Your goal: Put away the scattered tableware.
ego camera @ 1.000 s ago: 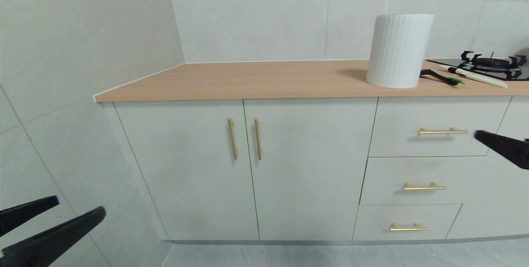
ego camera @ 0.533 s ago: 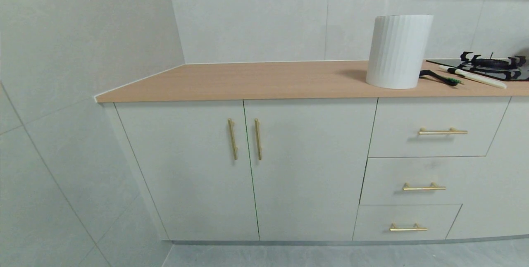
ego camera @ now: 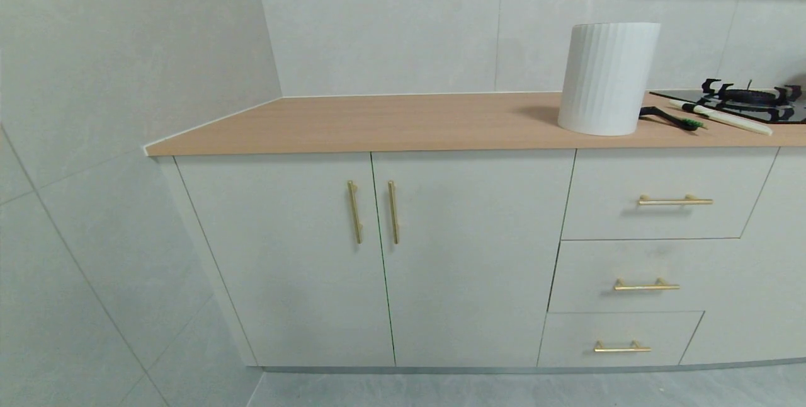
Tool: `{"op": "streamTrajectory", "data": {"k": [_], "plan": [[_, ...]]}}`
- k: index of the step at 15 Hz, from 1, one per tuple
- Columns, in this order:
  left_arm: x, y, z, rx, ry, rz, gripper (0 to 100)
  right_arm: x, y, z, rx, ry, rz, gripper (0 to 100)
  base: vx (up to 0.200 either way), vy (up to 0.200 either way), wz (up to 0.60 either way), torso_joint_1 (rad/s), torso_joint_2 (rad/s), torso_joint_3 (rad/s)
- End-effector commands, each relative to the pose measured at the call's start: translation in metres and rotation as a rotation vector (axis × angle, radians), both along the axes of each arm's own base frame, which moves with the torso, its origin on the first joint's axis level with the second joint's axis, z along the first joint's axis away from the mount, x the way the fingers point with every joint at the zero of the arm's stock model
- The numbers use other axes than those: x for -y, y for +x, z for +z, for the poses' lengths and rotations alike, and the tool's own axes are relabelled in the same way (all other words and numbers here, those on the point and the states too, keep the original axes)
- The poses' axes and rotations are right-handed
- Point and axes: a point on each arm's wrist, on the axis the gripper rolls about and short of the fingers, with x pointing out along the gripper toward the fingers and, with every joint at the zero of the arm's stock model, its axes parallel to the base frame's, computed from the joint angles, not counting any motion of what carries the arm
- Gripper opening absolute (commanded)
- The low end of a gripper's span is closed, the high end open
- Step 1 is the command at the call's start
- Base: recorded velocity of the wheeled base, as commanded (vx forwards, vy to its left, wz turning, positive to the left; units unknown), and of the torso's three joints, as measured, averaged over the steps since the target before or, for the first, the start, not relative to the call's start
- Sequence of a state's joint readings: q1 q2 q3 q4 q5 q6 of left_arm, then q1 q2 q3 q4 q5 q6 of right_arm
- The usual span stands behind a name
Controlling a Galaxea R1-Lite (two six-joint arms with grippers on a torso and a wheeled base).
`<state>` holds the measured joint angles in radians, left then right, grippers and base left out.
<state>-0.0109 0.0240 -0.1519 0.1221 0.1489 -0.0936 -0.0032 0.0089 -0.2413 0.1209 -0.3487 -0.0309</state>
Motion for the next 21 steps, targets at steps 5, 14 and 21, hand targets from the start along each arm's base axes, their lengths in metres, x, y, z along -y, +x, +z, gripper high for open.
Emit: {"op": "streamTrajectory", "data": {"k": [5, 14, 21], "plan": [[0.004, 0.011, -0.029, -0.007, 0.123, -0.129, 100, -0.006, 0.024, -0.047, -0.061, -0.017, 0.287, 100, 0.000, 0.000, 0.00, 0.000, 0.00, 0.000], [0.005, 0.011, -0.030, -0.017, 0.123, -0.190, 100, -0.008, 0.024, -0.052, -0.113, -0.015, 0.343, 100, 0.000, 0.000, 0.00, 0.000, 0.00, 0.000], [0.005, 0.011, -0.030, -0.016, 0.109, -0.192, 100, -0.008, 0.024, -0.052, -0.111, -0.012, 0.341, 100, 0.000, 0.000, 0.00, 0.000, 0.00, 0.000]]}}
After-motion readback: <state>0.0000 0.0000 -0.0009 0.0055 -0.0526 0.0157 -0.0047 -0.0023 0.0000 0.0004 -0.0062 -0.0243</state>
